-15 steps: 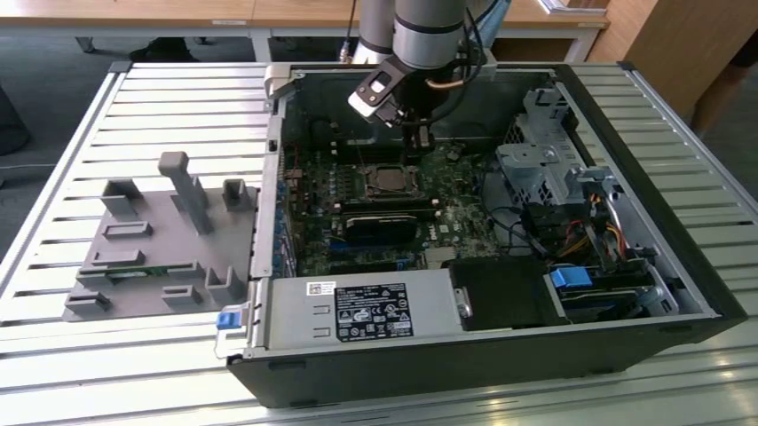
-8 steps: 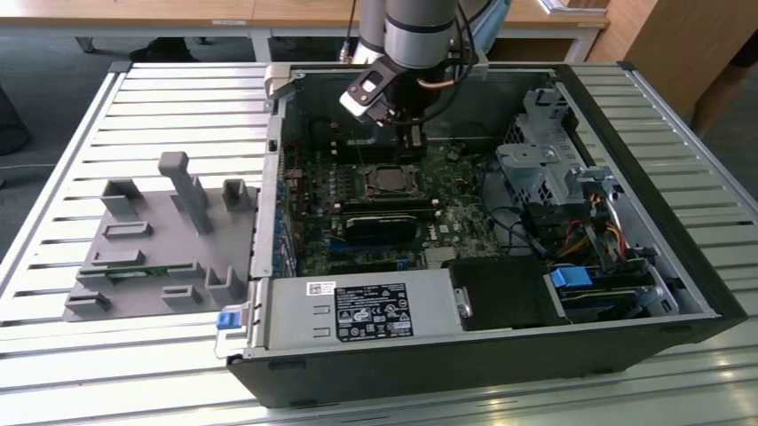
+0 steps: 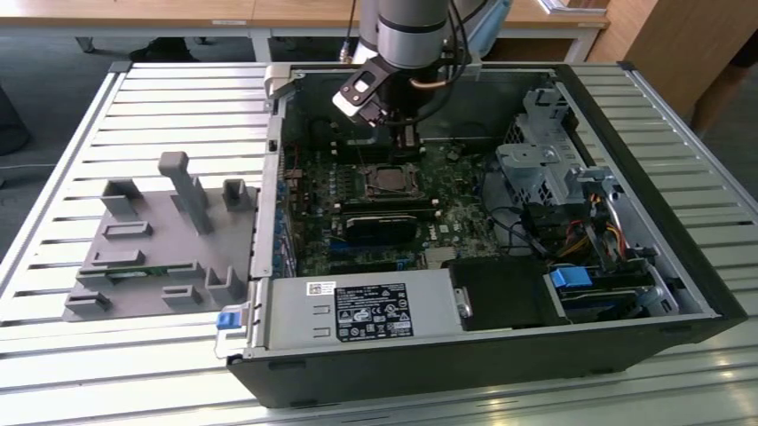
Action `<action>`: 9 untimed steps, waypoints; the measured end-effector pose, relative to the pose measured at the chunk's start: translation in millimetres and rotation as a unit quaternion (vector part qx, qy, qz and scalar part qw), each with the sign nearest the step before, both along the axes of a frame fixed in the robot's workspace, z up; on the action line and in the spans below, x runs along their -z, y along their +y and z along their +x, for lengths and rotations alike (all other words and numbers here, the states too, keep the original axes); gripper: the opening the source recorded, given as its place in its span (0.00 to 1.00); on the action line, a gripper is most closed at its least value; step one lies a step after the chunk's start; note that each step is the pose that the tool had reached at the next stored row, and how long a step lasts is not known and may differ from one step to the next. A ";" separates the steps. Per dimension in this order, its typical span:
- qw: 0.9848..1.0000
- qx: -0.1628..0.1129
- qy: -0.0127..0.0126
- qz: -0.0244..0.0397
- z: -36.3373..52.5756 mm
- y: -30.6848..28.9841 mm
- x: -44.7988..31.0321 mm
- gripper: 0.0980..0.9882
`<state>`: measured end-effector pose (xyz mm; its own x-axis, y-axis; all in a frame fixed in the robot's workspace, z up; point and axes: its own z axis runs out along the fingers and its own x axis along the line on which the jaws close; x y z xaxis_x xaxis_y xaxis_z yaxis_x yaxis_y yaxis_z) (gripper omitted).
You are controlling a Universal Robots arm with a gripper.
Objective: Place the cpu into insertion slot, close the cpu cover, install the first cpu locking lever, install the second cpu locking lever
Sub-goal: 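Close the cpu cover, then install the first cpu locking lever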
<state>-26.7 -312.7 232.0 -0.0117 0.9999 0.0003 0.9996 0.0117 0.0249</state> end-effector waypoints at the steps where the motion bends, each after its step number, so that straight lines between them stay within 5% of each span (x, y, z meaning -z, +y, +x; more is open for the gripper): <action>1: 1.000 0.000 0.000 0.000 -0.9 0.0 0.0 0.01; 9: 1.000 0.000 0.000 0.000 -4.9 0.0 0.0 0.01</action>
